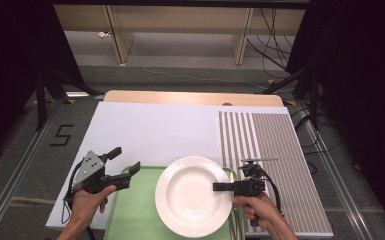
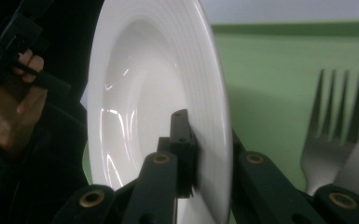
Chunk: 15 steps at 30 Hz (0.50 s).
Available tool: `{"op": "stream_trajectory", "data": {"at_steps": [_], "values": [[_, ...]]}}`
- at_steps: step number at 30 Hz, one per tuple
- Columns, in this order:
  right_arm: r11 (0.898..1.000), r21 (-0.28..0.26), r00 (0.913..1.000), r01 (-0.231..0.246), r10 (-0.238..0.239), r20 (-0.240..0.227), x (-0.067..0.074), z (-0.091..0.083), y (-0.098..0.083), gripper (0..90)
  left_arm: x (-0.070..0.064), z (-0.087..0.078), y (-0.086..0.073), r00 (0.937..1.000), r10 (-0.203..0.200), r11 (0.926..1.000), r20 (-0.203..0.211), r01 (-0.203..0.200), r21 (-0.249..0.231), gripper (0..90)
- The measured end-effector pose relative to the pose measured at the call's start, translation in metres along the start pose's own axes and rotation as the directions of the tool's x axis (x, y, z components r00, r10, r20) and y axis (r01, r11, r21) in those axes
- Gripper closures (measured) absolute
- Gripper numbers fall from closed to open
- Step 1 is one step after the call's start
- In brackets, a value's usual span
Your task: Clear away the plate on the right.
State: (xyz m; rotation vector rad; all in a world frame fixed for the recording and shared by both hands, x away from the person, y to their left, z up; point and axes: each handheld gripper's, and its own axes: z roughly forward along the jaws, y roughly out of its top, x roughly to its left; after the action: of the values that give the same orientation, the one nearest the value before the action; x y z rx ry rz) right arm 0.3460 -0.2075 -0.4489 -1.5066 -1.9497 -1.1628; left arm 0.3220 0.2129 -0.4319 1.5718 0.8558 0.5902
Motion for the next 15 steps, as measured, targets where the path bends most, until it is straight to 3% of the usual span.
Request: {"op": "stream_trajectory", "data": {"at_steps": [7,10,15], "values": [[0.999,0.041,0.9997,0.023,-0.023,-0.005,0.007,0.017,0.000,83.0,0.000,0.000,0.000,1.0000,0.001,1.0000,-0.003,-0.001,0.004,17.0],[0.999,0.047,0.9996,0.024,-0.025,0.014,0.010,0.022,0.000,83.0,0.000,0.000,0.000,1.0000,-0.003,1.0000,0.006,0.003,-0.005,17.0],[0.997,0.074,0.9995,0.032,-0.032,-0.005,0.013,0.030,0.000,83.0,0.000,0.000,0.000,1.0000,-0.003,1.0000,0.005,0.003,-0.004,17.0]]}}
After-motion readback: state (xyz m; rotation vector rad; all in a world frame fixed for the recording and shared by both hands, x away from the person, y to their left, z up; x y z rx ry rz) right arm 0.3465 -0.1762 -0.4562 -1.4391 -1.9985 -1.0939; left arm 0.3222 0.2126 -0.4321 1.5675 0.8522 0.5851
